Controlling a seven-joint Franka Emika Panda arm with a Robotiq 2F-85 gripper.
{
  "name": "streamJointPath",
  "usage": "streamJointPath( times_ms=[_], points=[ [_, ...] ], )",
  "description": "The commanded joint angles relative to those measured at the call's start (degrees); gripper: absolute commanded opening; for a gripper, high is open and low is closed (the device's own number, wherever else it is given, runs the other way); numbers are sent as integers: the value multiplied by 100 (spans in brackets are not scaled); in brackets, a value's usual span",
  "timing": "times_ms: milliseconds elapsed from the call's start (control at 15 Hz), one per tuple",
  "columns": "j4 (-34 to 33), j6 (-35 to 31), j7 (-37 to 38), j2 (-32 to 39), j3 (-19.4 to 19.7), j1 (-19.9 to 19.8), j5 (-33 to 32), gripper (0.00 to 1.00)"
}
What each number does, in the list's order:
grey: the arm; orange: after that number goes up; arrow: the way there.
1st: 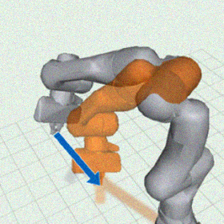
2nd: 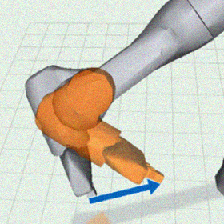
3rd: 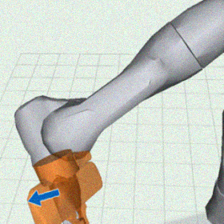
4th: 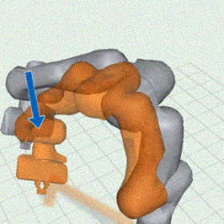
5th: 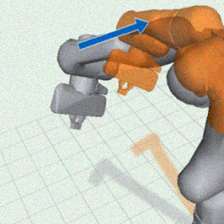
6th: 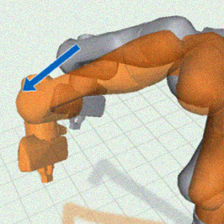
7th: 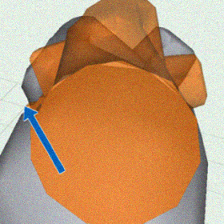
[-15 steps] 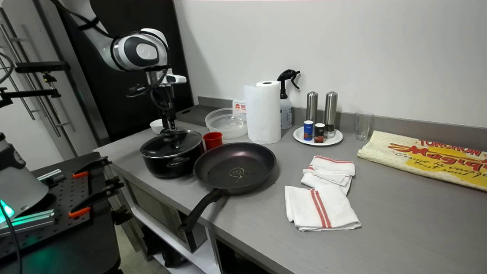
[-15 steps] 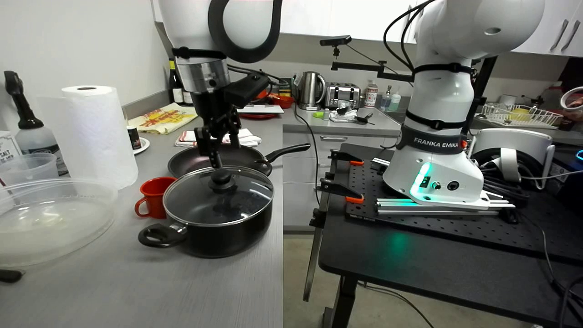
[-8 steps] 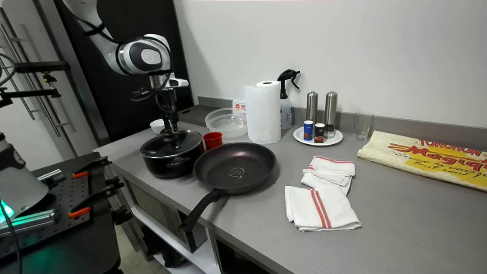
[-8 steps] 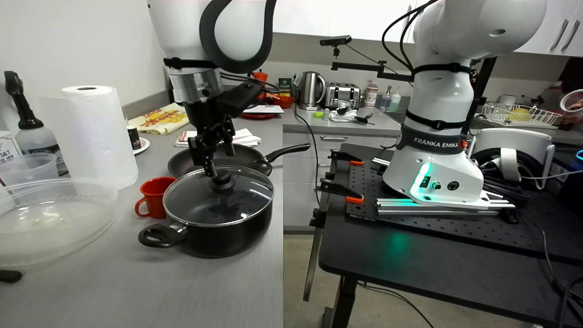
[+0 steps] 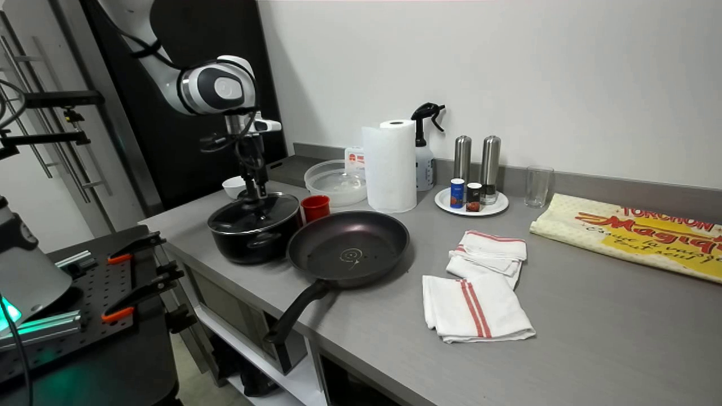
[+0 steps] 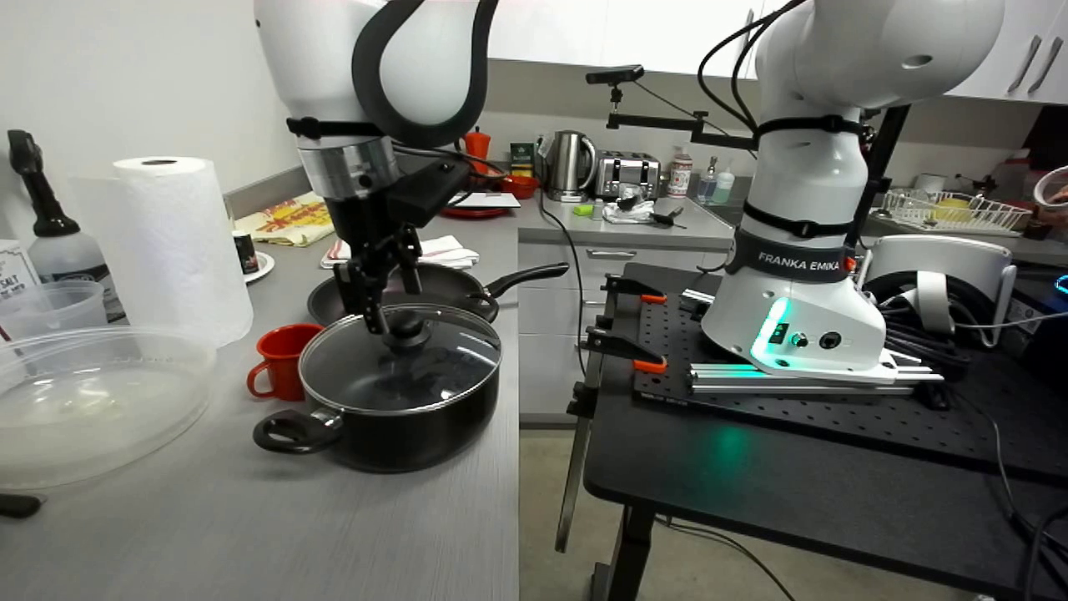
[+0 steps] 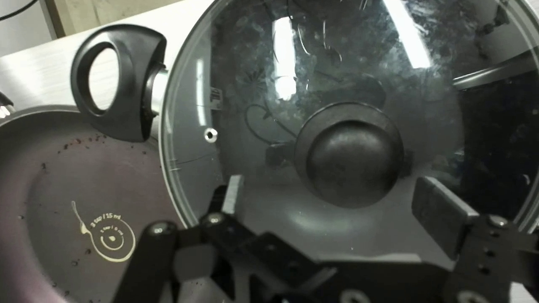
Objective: Remove the lid from the table and put it on the table
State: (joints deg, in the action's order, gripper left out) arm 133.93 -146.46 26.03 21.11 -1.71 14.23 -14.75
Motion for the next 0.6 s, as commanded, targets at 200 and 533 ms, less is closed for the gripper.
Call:
streamJointPath(
  times_ms=[200, 533],
  points=[
    [-42, -133, -4, 118, 54, 206, -40, 100],
    [148, -225, -59, -11, 17, 233, 12, 100]
  ],
)
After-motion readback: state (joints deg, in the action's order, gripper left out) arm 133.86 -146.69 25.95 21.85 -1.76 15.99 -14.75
